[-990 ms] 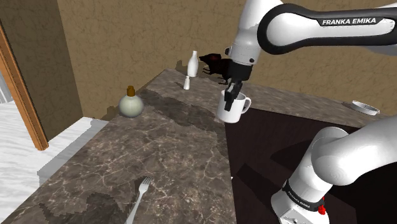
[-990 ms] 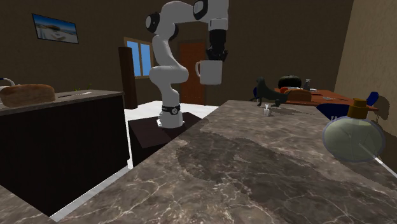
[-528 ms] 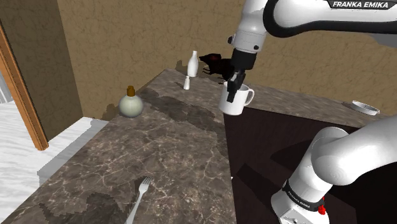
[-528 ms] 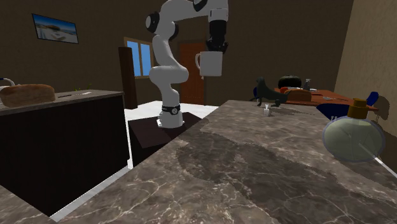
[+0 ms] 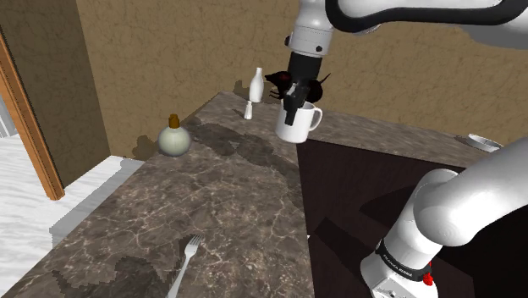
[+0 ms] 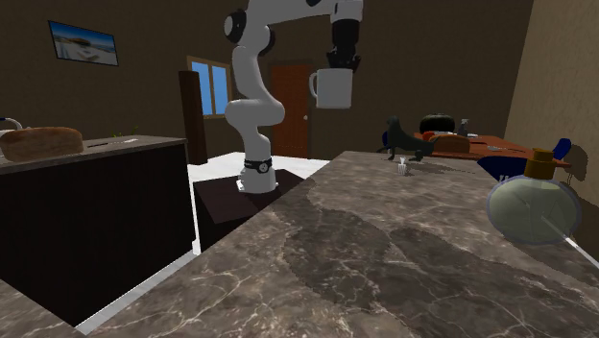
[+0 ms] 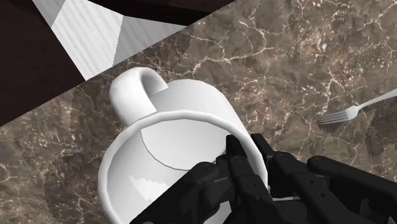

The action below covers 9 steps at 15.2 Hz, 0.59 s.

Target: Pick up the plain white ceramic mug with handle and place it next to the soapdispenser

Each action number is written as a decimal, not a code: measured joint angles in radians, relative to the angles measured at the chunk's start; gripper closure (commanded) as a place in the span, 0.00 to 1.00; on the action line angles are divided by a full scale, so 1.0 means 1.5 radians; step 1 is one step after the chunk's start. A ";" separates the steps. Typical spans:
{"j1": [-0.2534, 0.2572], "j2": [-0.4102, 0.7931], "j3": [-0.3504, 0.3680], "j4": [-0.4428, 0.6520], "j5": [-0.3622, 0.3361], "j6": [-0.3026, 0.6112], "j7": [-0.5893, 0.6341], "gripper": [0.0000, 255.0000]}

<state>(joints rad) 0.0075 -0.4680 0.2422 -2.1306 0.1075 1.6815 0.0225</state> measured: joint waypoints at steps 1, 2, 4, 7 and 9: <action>-0.002 0.027 0.006 0.022 -0.004 0.005 0.006 1.00; -0.002 0.052 0.014 0.046 -0.006 0.006 0.016 1.00; -0.005 0.111 0.027 0.101 -0.017 0.009 0.032 1.00; -0.005 0.188 0.043 0.171 -0.035 0.015 0.054 1.00; -0.002 0.243 0.055 0.230 -0.051 0.009 0.072 1.00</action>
<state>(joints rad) 0.0038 -0.1035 0.3243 -1.7860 0.0306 1.6952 0.1305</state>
